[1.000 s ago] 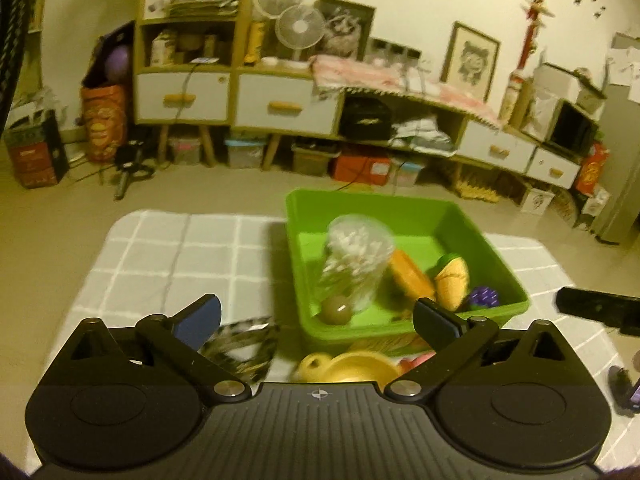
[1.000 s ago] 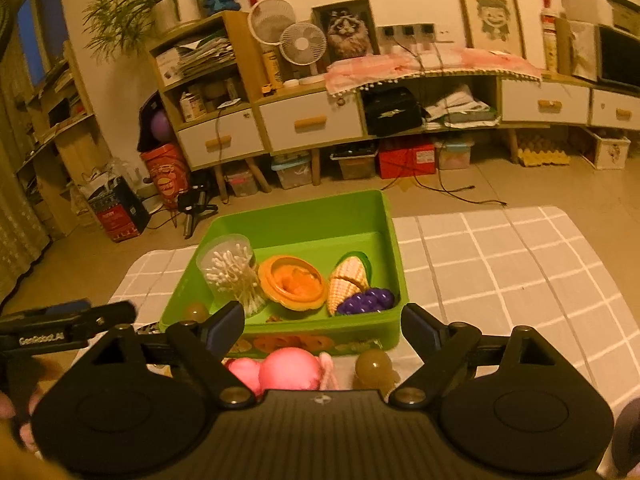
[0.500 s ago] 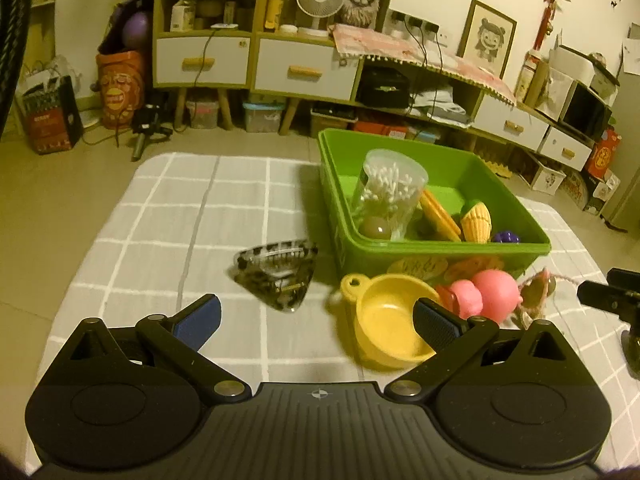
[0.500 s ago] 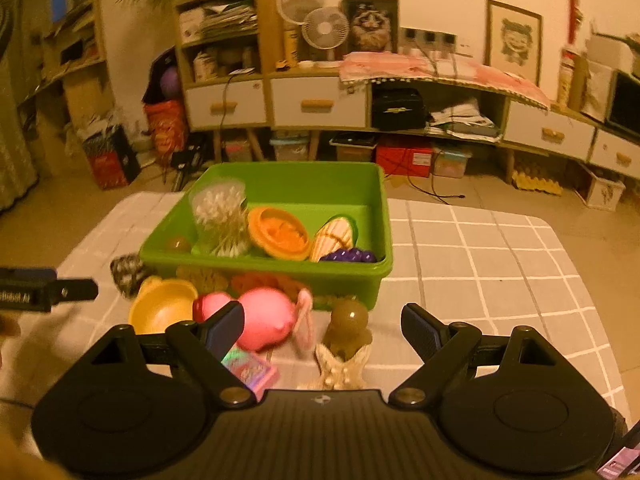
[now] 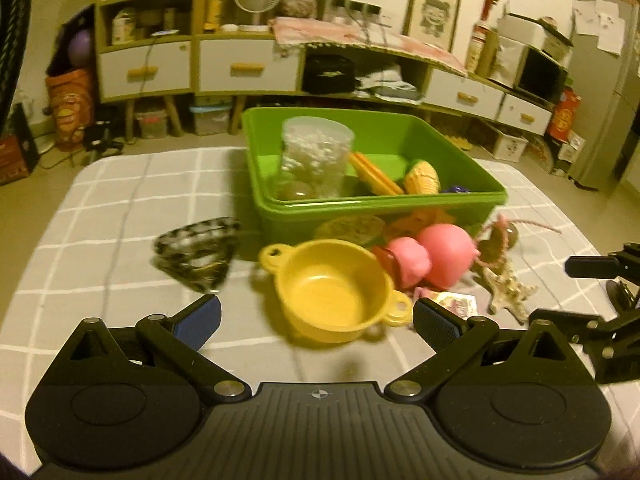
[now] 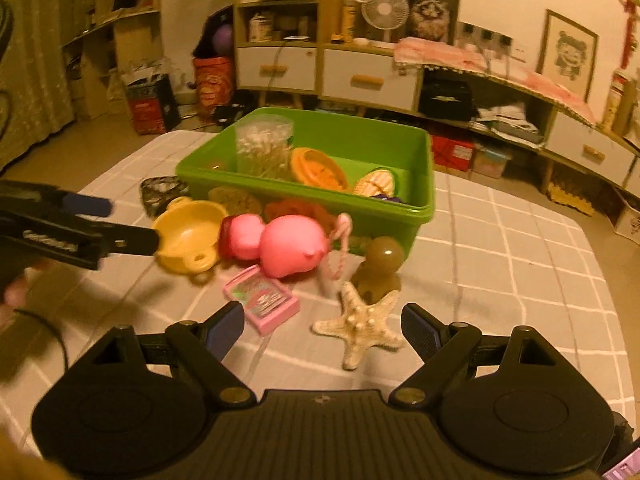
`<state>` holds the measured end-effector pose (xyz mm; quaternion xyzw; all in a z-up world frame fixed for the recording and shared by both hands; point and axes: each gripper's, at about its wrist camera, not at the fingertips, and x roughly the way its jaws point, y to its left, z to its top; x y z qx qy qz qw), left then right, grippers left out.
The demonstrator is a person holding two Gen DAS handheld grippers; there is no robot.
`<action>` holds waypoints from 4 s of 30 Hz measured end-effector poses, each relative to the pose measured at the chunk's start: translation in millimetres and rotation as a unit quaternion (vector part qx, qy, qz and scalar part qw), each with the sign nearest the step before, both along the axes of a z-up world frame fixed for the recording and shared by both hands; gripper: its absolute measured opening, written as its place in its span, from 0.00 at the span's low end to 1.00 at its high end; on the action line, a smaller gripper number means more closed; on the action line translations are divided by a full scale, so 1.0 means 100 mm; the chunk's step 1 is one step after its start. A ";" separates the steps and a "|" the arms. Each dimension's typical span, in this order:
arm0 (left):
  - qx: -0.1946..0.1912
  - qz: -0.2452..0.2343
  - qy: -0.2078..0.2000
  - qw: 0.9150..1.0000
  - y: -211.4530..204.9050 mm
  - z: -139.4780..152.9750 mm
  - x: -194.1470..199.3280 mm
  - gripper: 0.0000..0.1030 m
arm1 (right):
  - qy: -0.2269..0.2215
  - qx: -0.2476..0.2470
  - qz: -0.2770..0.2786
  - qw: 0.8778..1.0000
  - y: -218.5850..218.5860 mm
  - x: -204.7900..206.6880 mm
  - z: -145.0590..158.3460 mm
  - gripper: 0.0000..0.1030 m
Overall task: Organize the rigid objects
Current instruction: 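Withdraw both tools from the tub back toward the remaining toys, then grasp the yellow toy pot with the left tool while the right tool grasps the pink card box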
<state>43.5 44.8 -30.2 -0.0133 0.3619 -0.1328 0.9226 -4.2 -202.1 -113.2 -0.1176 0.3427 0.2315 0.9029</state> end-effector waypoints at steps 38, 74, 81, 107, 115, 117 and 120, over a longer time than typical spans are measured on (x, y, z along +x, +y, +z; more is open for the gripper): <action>0.016 -0.020 0.026 0.999 0.02 -0.22 0.08 0.68 | 0.030 -0.014 0.090 0.995 0.43 0.20 -0.40 0.56; -0.069 -0.006 0.028 0.997 -0.08 -0.13 0.23 0.98 | 0.043 -0.012 0.080 0.996 0.48 0.26 -0.43 0.23; -0.119 0.027 0.032 0.992 0.06 -0.04 0.18 0.93 | 0.046 -0.008 0.080 0.996 0.43 0.24 -0.41 0.21; -0.111 0.082 0.086 0.987 0.33 -0.04 0.23 0.07 | 0.039 0.033 0.081 0.995 0.39 0.17 -0.19 0.20; -0.113 0.069 0.078 0.988 0.32 0.10 0.15 0.07 | 0.027 0.052 0.081 0.995 0.34 0.07 -0.03 0.20; -0.114 0.065 0.074 0.989 0.30 0.15 0.12 0.07 | 0.022 0.057 0.082 0.995 0.32 0.05 0.02 0.20; -0.115 0.061 0.066 0.989 0.28 0.23 0.09 0.07 | 0.013 0.066 0.083 0.994 0.29 0.02 0.10 0.20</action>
